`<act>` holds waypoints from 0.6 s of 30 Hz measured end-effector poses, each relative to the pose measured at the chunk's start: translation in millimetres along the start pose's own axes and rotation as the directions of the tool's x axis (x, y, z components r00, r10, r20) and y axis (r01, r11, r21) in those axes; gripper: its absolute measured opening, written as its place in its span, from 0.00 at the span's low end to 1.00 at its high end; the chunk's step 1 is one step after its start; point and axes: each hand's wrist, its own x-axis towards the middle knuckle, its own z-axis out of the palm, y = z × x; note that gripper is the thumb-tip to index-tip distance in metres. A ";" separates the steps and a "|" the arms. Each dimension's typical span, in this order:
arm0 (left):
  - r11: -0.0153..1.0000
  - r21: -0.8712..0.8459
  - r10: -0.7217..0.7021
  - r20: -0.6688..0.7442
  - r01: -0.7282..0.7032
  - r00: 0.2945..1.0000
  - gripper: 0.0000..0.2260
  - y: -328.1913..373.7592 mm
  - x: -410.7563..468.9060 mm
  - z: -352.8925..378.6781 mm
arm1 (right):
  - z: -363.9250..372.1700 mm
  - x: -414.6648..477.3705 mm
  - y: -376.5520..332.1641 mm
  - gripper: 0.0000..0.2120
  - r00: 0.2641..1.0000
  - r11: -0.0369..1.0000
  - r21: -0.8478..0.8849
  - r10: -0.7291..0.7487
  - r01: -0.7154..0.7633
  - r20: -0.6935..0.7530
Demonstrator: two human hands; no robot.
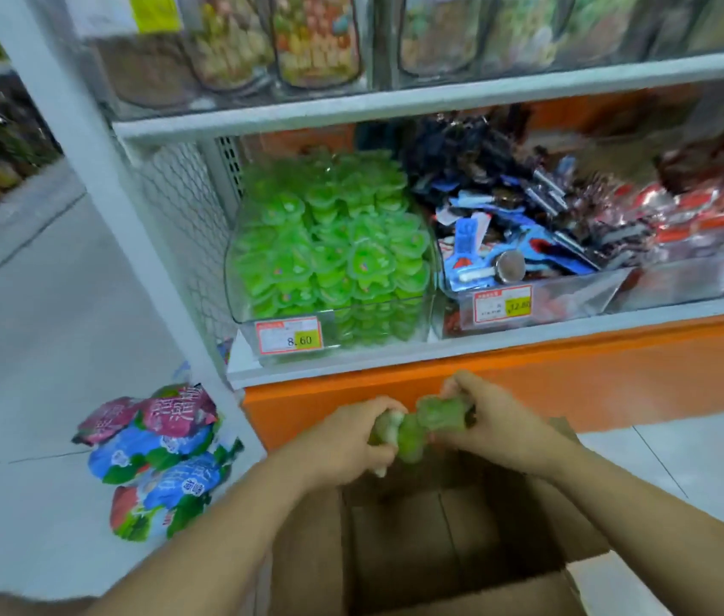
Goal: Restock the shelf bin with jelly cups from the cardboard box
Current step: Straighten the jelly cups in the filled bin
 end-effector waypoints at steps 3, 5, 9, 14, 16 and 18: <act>0.995 -0.010 0.095 -0.115 -0.097 0.989 0.17 25.7 -24.7 -39.1 | -25.6 -4.8 -44.2 0.17 0.990 0.995 -0.018 -0.096 0.095 -0.103; 0.989 0.030 0.150 -0.205 -0.147 0.967 0.18 38.9 -37.0 -64.1 | -41.3 -5.4 -73.4 0.16 0.972 0.986 -0.021 -0.164 0.163 -0.170; 0.940 0.280 0.303 -0.411 -0.197 0.860 0.21 56.6 -46.0 -110.1 | -66.0 5.6 -117.4 0.16 0.914 0.960 -0.033 -0.274 0.277 -0.299; 0.871 0.483 0.372 -0.528 -0.091 0.763 0.23 66.2 -25.7 -140.3 | -80.3 38.5 -131.6 0.15 0.865 0.963 -0.013 -0.246 0.268 -0.437; 0.830 0.557 0.373 -0.526 -0.022 0.764 0.23 65.9 -12.9 -147.0 | -84.5 54.4 -128.7 0.15 0.862 0.971 -0.006 -0.213 0.237 -0.461; 0.804 0.594 0.355 -0.524 0.032 0.774 0.23 64.7 -1.5 -150.5 | -87.3 70.4 -124.4 0.15 0.866 0.976 -0.037 -0.206 0.213 -0.456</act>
